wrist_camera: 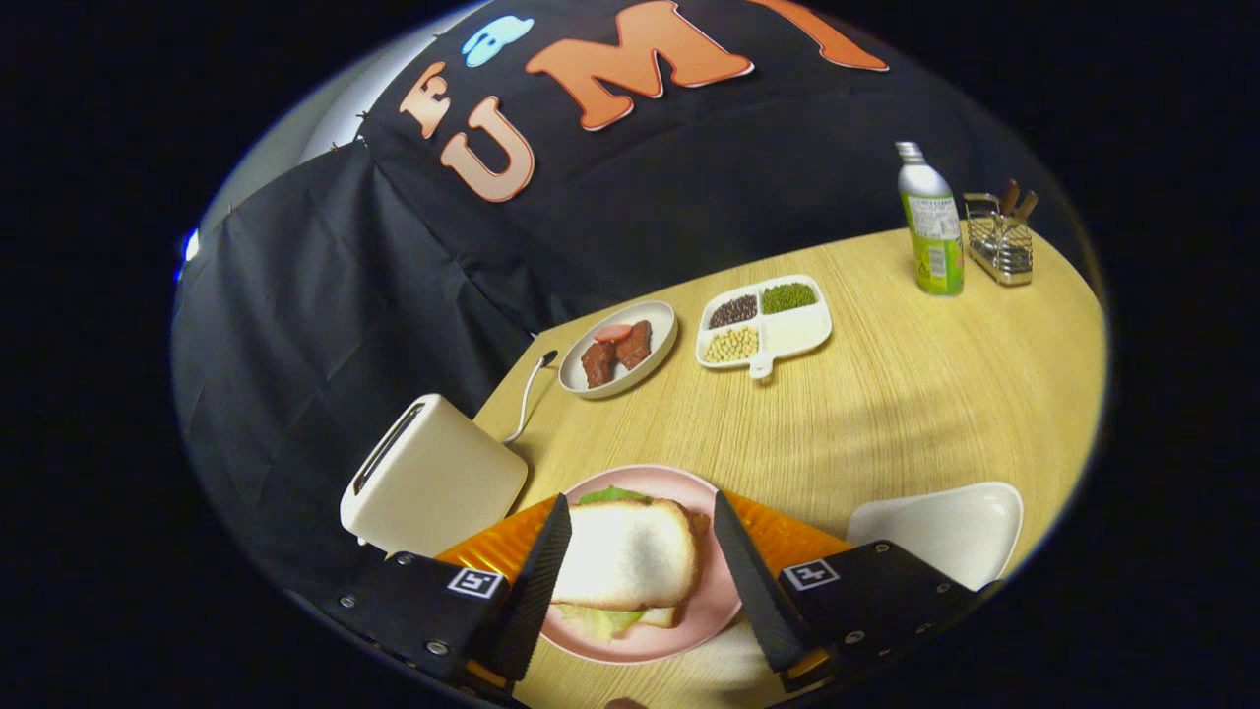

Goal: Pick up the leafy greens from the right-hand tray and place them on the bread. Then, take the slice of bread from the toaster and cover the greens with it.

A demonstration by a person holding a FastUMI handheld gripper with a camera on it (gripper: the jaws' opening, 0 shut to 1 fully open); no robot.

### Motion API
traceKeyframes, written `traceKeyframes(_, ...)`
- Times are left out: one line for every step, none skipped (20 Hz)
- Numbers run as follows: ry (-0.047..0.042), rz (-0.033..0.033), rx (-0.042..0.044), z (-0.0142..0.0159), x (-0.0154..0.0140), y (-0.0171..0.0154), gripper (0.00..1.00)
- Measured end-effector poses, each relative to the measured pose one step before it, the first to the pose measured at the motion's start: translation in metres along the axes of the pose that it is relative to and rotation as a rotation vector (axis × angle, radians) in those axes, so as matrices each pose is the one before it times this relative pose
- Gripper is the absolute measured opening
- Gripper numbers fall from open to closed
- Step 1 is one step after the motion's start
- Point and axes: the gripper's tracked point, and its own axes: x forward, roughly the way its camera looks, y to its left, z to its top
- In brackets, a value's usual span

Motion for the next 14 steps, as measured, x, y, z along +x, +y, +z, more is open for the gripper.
traceKeyframes(-0.03308, -0.00049, -0.00879, 0.00805, -0.00525, 0.00257, 0.92)
traceKeyframes(-0.04081, -0.00567, -0.01494, 0.00996, -0.00307, 0.00234, 0.97)
traceKeyframes(-0.04385, -0.00958, -0.02413, 0.00951, -0.00445, 0.00179, 0.97)
traceKeyframes(-0.04443, -0.01954, -0.02907, 0.01072, -0.00390, -0.00071, 0.98)
traceKeyframes(-0.04303, -0.02152, -0.03133, 0.01022, -0.00356, -0.00031, 0.98)
traceKeyframes(-0.03865, -0.01432, -0.03078, 0.01011, -0.00390, 0.00048, 0.98)
traceKeyframes(-0.03989, 0.00231, -0.02882, 0.00979, -0.00404, 0.00526, 0.98)
traceKeyframes(-0.03853, 0.01178, -0.01854, 0.01134, -0.00373, 0.00672, 0.98)
traceKeyframes(-0.03527, 0.01047, -0.00871, 0.00992, -0.00341, 0.00610, 0.98)
traceKeyframes(-0.03493, 0.01100, -0.01065, 0.01090, -0.00342, 0.00613, 0.98)
traceKeyframes(-0.03454, 0.00290, -0.01382, 0.01048, -0.00287, 0.00404, 0.98)
traceKeyframes(-0.03508, -0.00502, -0.02066, 0.01009, -0.00243, 0.00161, 0.98)
traceKeyframes(-0.03482, -0.01273, -0.02367, 0.01044, -0.00287, 0.00062, 0.98)
traceKeyframes(-0.03044, -0.01829, -0.02436, 0.00941, -0.00194, -0.00141, 0.98)
